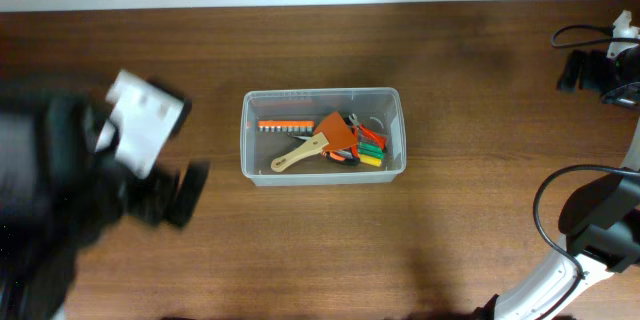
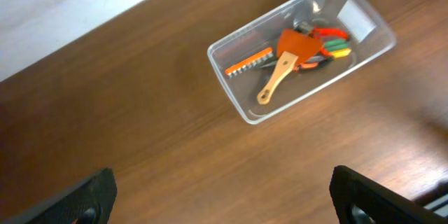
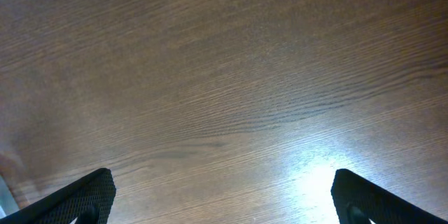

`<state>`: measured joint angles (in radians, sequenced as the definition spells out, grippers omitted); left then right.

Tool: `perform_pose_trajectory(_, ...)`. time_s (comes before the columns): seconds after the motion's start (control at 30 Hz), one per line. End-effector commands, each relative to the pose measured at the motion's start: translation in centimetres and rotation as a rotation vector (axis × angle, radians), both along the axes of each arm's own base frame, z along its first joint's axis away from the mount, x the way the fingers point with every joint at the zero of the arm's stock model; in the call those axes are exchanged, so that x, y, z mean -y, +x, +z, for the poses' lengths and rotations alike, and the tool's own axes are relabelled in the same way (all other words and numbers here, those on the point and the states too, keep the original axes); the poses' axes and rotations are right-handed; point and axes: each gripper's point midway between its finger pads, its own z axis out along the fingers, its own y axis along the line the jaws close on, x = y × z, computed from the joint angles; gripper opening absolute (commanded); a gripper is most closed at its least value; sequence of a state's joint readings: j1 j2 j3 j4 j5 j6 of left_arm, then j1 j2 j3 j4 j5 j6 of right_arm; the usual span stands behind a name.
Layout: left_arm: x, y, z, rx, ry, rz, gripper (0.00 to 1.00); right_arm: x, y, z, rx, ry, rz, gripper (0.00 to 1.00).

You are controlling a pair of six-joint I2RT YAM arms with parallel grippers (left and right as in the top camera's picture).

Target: Pack container

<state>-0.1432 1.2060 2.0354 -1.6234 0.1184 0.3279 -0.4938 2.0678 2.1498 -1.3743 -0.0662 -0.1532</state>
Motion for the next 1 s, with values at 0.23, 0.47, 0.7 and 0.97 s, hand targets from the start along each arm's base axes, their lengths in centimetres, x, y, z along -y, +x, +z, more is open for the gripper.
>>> perform_pose_trajectory(0.23, -0.1, -4.9, -4.9, 0.121, -0.217, 0.123, 0.99, -0.2, 0.1, -0.2, 0.0, 0.008, -0.005, 0.99)
perform_pose_trajectory(0.47, 0.9, 0.5, -12.9, 0.081, -0.401, 0.256, 0.99, -0.2, 0.1, -0.2, 0.0, 0.008, -0.005, 0.99)
perform_pose_trajectory(0.7, 1.0, 1.1, -19.3, -0.09, -0.357, 0.297, 0.99, -0.2, 0.1, -0.2, 0.0, 0.008, -0.004, 0.99)
perform_pose_trajectory(0.97, -1.1, 2.1, -20.2, -0.079, -0.263, 0.385, 0.99, -0.2, 0.1, -0.2, 0.0, 0.008, -0.005, 0.99)
